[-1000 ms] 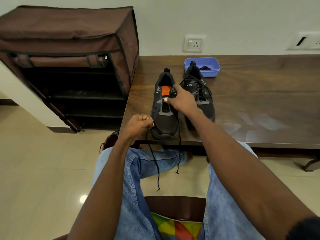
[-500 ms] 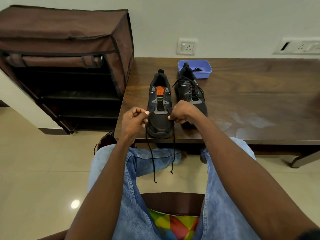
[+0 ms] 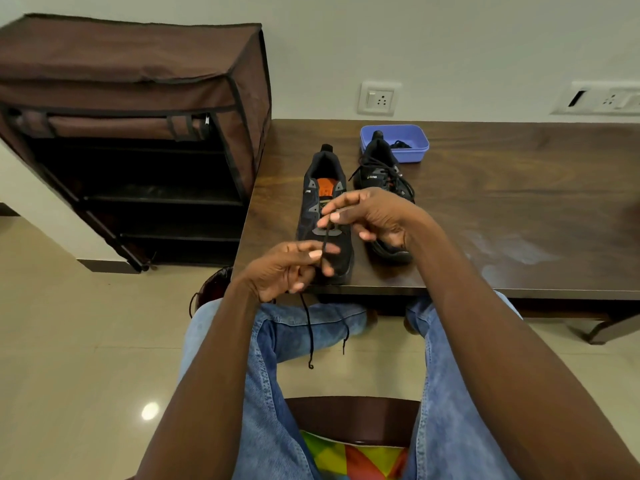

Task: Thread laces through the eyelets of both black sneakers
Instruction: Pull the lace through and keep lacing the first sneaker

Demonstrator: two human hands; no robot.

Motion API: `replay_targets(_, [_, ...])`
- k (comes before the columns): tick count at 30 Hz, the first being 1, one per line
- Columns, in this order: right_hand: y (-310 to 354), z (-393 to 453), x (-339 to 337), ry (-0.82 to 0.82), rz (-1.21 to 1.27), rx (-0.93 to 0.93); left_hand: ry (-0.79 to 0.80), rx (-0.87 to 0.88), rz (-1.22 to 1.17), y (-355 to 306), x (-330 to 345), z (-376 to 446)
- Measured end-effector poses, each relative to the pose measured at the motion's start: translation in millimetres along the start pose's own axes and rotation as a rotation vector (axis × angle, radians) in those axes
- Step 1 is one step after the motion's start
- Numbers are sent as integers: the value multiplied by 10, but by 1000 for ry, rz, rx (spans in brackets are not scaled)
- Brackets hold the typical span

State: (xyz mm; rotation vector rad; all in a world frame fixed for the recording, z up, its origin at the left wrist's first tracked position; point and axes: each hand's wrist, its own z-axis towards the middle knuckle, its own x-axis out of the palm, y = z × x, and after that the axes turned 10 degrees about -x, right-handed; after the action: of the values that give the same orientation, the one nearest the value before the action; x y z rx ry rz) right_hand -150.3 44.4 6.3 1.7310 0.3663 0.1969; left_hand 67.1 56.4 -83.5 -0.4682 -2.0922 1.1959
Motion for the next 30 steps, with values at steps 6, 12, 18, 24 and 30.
replay_targets(6, [-122, 120, -265, -456, -673, 250, -466, 185, -187, -91, -112, -56])
replay_targets(12, [-131, 57, -13, -379, -1186, 122, -484, 316, -227, -95, -29, -7])
replay_targets(18, [-85, 57, 325, 140, -524, -32, -490, 229, -56, -47, 10, 106])
replay_targets(24, [-43, 83, 14, -273, -992, 94, -604, 235, -139, -69, -69, 95])
replay_targets(30, [-106, -54, -156, -581, -1316, 160, -713, 268, -200, -59, -71, 128])
